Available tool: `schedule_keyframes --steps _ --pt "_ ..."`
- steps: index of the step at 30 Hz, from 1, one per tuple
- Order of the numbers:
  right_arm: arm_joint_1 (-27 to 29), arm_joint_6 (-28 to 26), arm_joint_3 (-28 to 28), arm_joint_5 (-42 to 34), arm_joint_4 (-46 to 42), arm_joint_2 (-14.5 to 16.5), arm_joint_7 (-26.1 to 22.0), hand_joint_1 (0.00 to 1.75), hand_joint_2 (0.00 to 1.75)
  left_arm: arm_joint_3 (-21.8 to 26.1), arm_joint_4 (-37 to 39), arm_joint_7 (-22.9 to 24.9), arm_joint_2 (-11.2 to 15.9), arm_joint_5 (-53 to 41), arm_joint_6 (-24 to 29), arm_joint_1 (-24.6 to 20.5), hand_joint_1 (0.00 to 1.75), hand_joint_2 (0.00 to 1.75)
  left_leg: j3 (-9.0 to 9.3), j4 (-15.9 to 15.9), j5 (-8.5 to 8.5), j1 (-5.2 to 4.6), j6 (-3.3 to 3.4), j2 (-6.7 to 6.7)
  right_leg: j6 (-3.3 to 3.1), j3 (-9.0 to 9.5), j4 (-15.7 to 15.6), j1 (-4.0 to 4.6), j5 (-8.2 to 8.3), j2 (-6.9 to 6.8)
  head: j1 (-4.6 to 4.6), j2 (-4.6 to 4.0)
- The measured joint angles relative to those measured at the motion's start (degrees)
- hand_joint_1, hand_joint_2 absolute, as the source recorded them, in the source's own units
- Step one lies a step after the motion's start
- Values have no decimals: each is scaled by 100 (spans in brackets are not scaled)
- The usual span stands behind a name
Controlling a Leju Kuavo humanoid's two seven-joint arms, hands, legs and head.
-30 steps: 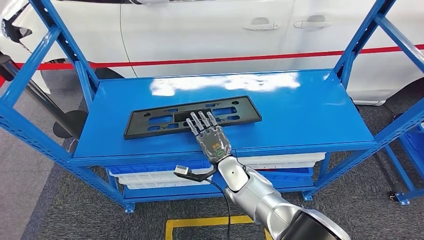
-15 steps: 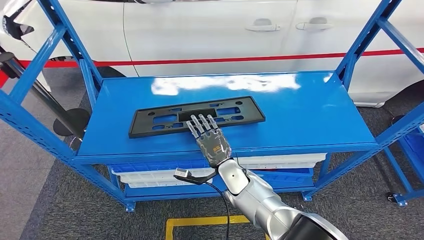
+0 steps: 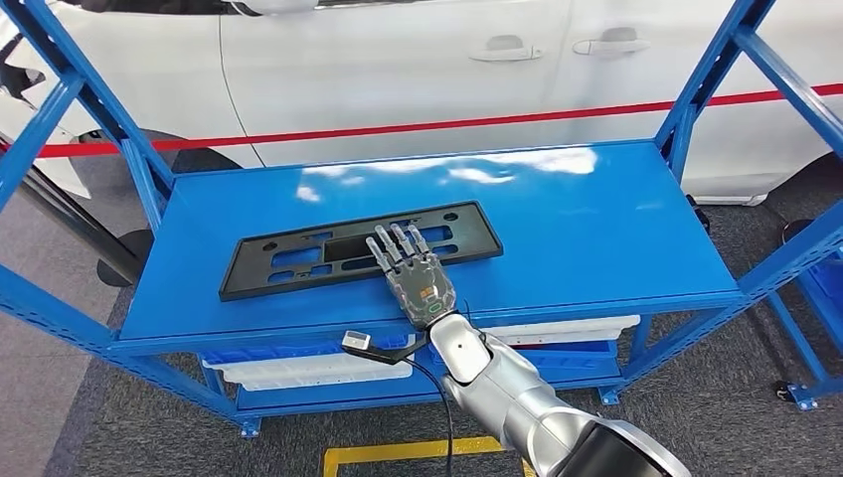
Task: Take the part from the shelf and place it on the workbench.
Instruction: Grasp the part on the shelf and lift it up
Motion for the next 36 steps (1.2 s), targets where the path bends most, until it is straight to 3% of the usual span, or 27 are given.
schedule_keyframes --steps 3,5,8,10,13,14,15,16,18,20,21,25,29,36 --pt "27 1 -8 -1 1 -2 -9 0 175 0 2 0 6 -1 -10 33 0 175 202 -944 756 -7 47 5 47 133 14 10 -103 17 -3 0" --pt "37 2 -17 -2 -1 -7 -11 0 175 0 5 0 8 -1 -15 36 0 175 340 -1389 919 -29 122 4 111 156 13 30 -134 24 2 0" --pt "43 -1 -31 -1 -4 -9 -13 0 175 2 7 6 2 0 -16 39 0 175 405 -1507 892 -30 244 -4 211 164 58 41 -106 24 13 0" --pt "56 -1 -40 0 -4 -10 -20 0 175 2 7 10 -7 0 -13 43 0 175 482 -1554 904 -16 309 -5 251 77 278 33 -209 13 29 0" --pt "94 -1 -60 0 -3 -10 -41 0 175 4 7 10 -13 -4 -2 35 0 175 513 -1574 889 -33 368 -3 280 -453 1199 29 -641 4 51 0" --pt "104 -1 -64 0 -4 -9 -45 0 175 5 7 13 -14 -8 -4 36 0 175 523 -1572 875 -44 379 -3 281 -622 1441 28 -705 3 52 0" --pt "109 -1 -68 0 -4 -9 -46 0 175 6 7 19 -14 -15 -11 37 0 175 542 -1571 858 -55 387 -4 272 -700 1495 31 -655 3 52 0" --pt "111 -1 -68 0 -4 -9 -46 0 175 7 7 27 -14 -22 -21 37 0 175 572 -1571 837 -65 389 -7 256 -670 1342 39 -493 3 52 0" --pt "109 0 -72 1 -2 -9 -46 0 175 7 7 39 -20 -31 -46 39 0 175 650 -1572 785 -84 380 -15 183 -387 622 76 -40 1 49 0" --pt "102 1 -80 1 1 -9 -45 0 175 15 7 38 -32 -19 -65 32 0 175 674 -1569 741 -96 346 -25 103 -179 91 118 90 2 39 0" --pt "98 2 -83 2 2 -9 -44 0 175 22 7 38 -38 -13 -70 31 0 175 675 -1547 739 -99 317 -26 73 -150 10 127 71 5 32 0" --pt "94 2 -95 1 6 -11 -46 0 175 38 7 50 -33 -21 -70 22 0 175 745 -1563 642 -106 317 -15 119 -46 -22 127 119 15 16 0" --pt "90 8 -128 0 14 -11 -61 0 175 39 7 90 -31 -61 -71 17 0 175 790 -1618 628 -100 292 -14 75 -31 -14 134 83 15 23 0" --pt "42 35 -277 -31 111 -13 -138 0 175 40 7 122 -33 -113 20 18 0 175 799 -1632 632 -99 258 -14 62 -27 -10 138 75 14 23 0"
